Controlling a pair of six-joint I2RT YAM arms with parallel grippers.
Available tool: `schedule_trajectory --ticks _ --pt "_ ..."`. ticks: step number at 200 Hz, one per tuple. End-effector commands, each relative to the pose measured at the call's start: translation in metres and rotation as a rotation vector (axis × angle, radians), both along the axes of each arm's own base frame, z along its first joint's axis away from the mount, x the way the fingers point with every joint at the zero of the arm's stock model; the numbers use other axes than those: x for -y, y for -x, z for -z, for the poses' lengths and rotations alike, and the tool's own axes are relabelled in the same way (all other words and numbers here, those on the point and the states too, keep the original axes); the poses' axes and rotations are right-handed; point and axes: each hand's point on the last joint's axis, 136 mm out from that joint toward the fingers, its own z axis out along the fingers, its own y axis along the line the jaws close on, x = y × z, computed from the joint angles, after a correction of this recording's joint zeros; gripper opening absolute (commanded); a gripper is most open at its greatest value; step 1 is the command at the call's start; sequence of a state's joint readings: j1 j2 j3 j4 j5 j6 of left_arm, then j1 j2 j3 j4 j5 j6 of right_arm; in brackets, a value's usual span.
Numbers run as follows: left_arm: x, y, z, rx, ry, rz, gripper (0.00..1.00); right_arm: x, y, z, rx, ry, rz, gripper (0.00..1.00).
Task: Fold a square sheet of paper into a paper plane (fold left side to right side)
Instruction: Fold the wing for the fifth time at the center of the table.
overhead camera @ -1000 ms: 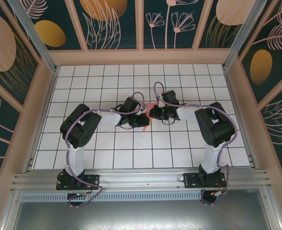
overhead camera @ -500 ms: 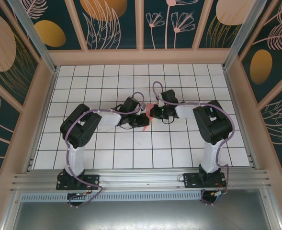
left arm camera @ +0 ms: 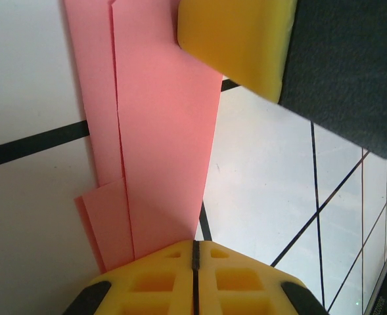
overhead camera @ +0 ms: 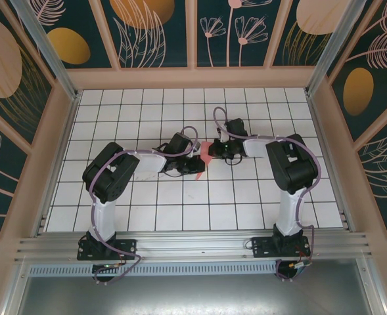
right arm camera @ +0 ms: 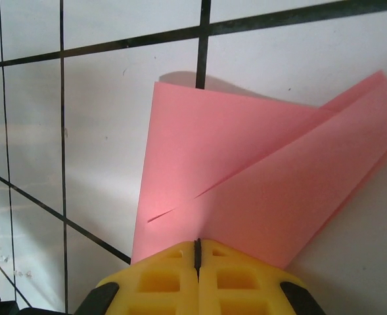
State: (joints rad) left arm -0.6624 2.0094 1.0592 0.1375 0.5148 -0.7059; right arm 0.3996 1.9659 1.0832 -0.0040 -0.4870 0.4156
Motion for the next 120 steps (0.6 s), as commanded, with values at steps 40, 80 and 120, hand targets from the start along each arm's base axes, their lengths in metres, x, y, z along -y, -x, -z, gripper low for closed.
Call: schedule_trajectory --ticks 40,80,120 --pt "-0.036 0.038 0.067 -0.138 -0.204 0.001 0.08 0.041 -0.042 0.008 0.052 0.071 0.095 0.00" --pt "-0.035 0.038 0.067 -0.136 -0.201 0.001 0.08 0.052 -0.054 0.009 0.046 0.077 0.113 0.00" --pt "-0.035 0.037 0.066 -0.134 -0.199 -0.002 0.08 0.064 -0.069 0.012 0.040 0.080 0.138 0.00"
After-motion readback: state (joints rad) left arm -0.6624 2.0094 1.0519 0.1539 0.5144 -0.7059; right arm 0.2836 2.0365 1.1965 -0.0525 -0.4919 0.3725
